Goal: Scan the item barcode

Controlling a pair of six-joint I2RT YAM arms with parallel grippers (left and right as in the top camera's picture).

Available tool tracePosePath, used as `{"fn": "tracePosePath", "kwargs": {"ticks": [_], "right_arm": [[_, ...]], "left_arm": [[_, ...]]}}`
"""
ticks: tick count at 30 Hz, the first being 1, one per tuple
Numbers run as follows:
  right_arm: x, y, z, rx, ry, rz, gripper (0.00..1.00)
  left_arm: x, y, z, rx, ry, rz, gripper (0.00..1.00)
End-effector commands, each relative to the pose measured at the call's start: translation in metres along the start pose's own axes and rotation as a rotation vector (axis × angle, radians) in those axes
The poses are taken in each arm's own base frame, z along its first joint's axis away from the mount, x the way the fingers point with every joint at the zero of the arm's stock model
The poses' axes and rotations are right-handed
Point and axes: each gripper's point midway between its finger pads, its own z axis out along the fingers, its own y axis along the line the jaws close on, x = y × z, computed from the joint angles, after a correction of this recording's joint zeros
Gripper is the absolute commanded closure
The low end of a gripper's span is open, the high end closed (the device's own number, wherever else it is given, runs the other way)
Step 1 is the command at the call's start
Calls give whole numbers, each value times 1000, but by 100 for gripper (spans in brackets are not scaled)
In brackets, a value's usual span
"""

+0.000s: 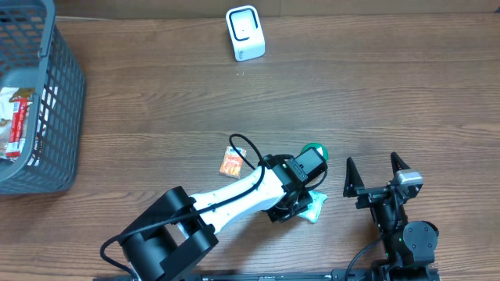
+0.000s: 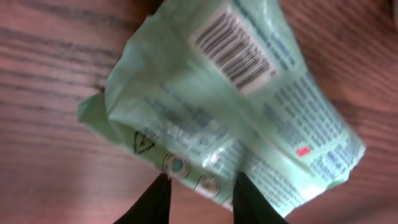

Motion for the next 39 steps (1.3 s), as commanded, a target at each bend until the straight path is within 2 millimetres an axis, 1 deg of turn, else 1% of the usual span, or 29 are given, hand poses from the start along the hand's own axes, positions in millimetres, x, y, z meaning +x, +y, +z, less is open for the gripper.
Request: {"fn": "tracePosePath", "kwargs": {"ticks": [1,5,6,7,8,11,13,15,17,19,21,28,30,33,35,36,37,38,39], "right_arm": [[4,-2,1,9,5,-6,0],[4,-2,1,9,5,-6,0],[4,-2,1,9,5,-6,0],[4,-2,1,9,5,-6,0],[4,-2,1,9,5,-6,0],[4,-2,1,9,5,-6,0],[4,-2,1,9,5,-6,0],[4,-2,1,9,5,-6,0],[4,-2,1,9,5,-6,0],[4,-2,1,9,5,-6,0],[4,-2,1,9,5,-6,0],[4,-2,1,9,5,-6,0],[4,-2,1,9,5,-6,0],[4,-2,1,9,5,-6,0],[4,-2,1,9,5,-6,0],[4,-2,1,9,5,-6,0],[4,-2,1,9,5,-6,0],[4,-2,1,9,5,-6,0],[4,-2,1,9,5,-6,0]], "left_arm": [[-7,12,15,-35,-27,-64,78],[-11,13,15,-34,-37,-69,77],[-12,14,15,-35,-39,-72,77],[-16,14,14,-36,-46,-77,80],[-20,17,13,-43,-55,-86,83],[-37,29,10,-82,-96,-124,86],[-49,38,7,-112,-122,-144,87],[-61,42,4,-118,-140,-117,87],[-71,41,2,-110,-149,-75,87],[-82,36,0,-85,-158,-17,86],[-91,33,-1,-67,-176,17,89],[-107,27,-6,-40,-225,11,88],[-110,23,-12,-33,-226,66,87],[-112,18,-32,-41,-231,121,87],[-111,11,-47,-42,-232,172,84],[-110,7,-54,-41,-232,212,80],[-109,4,-60,-44,-227,257,72],[-103,1,-66,-45,-202,325,64],[-99,-1,-68,-42,-183,355,63]]}}
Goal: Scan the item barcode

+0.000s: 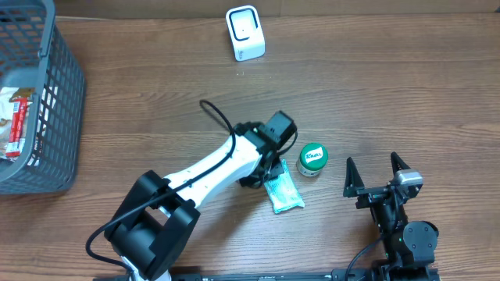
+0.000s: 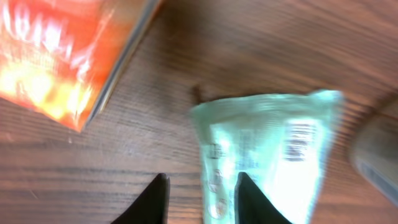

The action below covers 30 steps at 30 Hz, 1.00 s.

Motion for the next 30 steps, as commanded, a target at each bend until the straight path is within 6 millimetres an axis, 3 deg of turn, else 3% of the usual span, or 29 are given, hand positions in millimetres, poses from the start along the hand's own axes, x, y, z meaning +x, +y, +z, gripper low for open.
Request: {"fn": "tracePosePath", "kwargs": {"ticks": [1,2,3,6,12,17,30], "right_arm": [[4,-2,1,9,4,-6,0],[4,-2,1,9,4,-6,0],[4,-2,1,9,4,-6,0],[4,-2,1,9,4,-6,0],[4,-2,1,9,4,-6,0],[4,-2,1,9,4,-6,0],[4,-2,1,9,4,-6,0]], "left_arm": [[1,-22,-27,79,12,226,63],[11,-26,-28,102,51,276,66],[20,-30,-29,128,88,322,77],[46,-34,-25,163,168,408,96],[91,-39,-12,153,267,488,96],[112,-42,-8,140,285,537,96],[106,-25,12,31,217,399,96]]}}
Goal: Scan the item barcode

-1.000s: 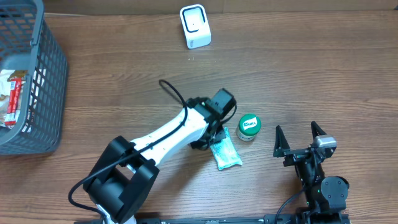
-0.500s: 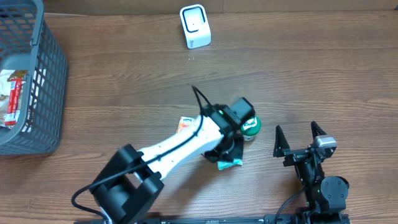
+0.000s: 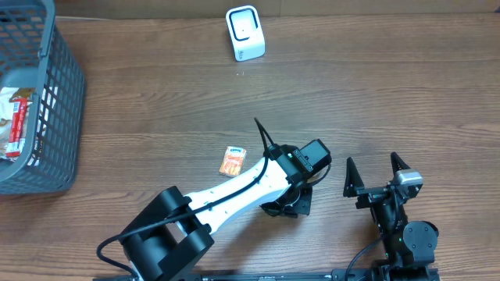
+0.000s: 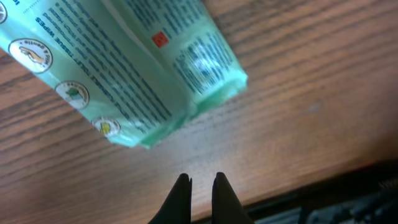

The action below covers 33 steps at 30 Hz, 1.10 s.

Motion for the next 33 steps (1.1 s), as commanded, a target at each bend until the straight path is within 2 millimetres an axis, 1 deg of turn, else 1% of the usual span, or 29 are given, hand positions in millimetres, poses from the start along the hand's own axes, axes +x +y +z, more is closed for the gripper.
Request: {"fn": "tracePosePath", "kwargs": {"ticks": [1,3,8,13,17,21,27,28,29,31,33], "right_arm": [[4,-2,1,10,5,-6,0],[4,-2,1,10,5,-6,0],[4,-2,1,10,5,-6,0],[4,-2,1,10,5,-6,0],[4,-2,1,10,5,-6,0],[4,-2,1,10,5,-6,0],[4,-2,1,10,5,-6,0],[4,-2,1,10,5,-6,0],[4,-2,1,10,5,-6,0],[4,-2,1,10,5,-6,0],[4,-2,1,10,5,-6,0]], "left_arm": [[0,12,17,-37,-2,-93,96],[0,14,20,-38,-1,-104,96],[-4,18,18,-41,-3,-121,95],[-18,33,15,-63,-36,-159,96],[-26,41,14,-70,-50,-183,94],[-37,52,13,-66,-55,-202,96],[-40,56,11,-66,-55,-198,96],[-40,56,11,-63,-52,-199,94],[-39,55,11,-61,-50,-198,79],[-37,52,12,-44,-34,-199,64],[-32,46,12,-12,-5,-213,57]]}}
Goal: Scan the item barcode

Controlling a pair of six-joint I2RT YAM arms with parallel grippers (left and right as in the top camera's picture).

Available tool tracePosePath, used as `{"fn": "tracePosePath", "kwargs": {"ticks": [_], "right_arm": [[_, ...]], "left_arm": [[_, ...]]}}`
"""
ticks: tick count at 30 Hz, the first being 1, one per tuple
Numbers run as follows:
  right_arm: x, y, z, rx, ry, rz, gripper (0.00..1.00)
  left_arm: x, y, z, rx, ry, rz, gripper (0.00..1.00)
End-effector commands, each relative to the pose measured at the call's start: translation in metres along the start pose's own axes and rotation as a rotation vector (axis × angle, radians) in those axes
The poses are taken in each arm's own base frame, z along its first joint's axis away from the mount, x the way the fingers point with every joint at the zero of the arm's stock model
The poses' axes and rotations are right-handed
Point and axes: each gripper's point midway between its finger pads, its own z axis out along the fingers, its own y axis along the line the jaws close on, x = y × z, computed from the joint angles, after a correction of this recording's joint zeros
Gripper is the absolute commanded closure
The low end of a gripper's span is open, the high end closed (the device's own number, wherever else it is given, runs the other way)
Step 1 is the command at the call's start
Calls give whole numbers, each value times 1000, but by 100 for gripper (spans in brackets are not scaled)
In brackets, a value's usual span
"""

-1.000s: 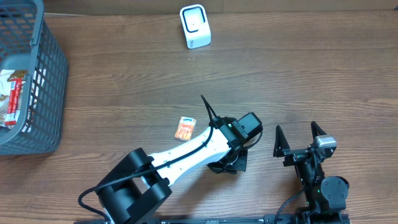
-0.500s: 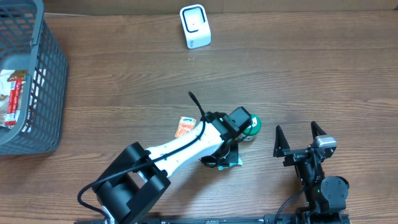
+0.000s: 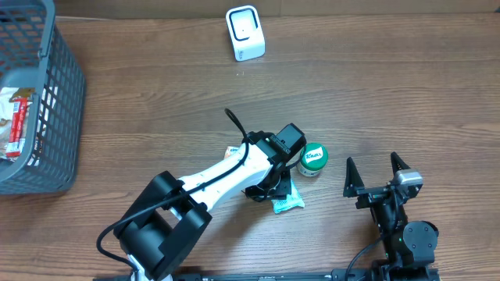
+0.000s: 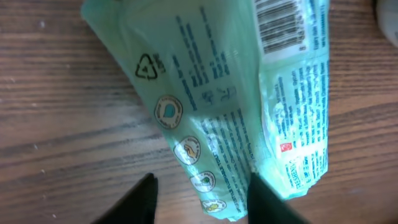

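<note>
A pale green printed packet (image 4: 236, 106) lies flat on the wooden table, its barcode (image 4: 283, 25) facing up at the far end. My left gripper (image 4: 200, 200) is open right over it, and its two dark fingers (image 4: 140, 199) stand wide apart either side of the packet's near end. Overhead, the left arm covers most of the packet (image 3: 289, 200). The white scanner (image 3: 245, 33) stands upright at the back edge. My right gripper (image 3: 372, 159) rests open at the front right, holding nothing.
A green-lidded jar (image 3: 312, 158) stands just right of the left wrist. An orange packet (image 3: 232, 151) peeks out on the arm's left side. A grey mesh basket (image 3: 47, 101) with snack packs sits at the far left.
My left gripper was nearly shut past the packet's end, over the jar. It now sits further left and stands wide open astride the packet's end. The jar shows again.
First my left gripper hovered half open over the packet, which lay below the jar. Then the arm was farther back near the orange packet, and the green packet lay further left. Later the fingers were almost shut beyond its end; now they straddle it, wide open.
</note>
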Motion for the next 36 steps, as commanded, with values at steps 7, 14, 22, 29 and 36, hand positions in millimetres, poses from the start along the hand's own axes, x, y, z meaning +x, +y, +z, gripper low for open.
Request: {"fn": "tracePosePath", "kwargs": {"ticks": [7,14,22,29,36], "right_arm": [[4,-2,1,10,5,-6,0],[4,-2,1,10,5,-6,0],[4,-2,1,10,5,-6,0],[4,-2,1,10,5,-6,0],[4,-2,1,10,5,-6,0]], "left_arm": [[8,-2,15,37,44,-80,63],[-2,2,19,53,16,-66,74],[-37,21,15,3,-105,-30,85],[-79,32,6,-10,-240,98,85],[-121,21,-15,-25,-418,263,84]]}}
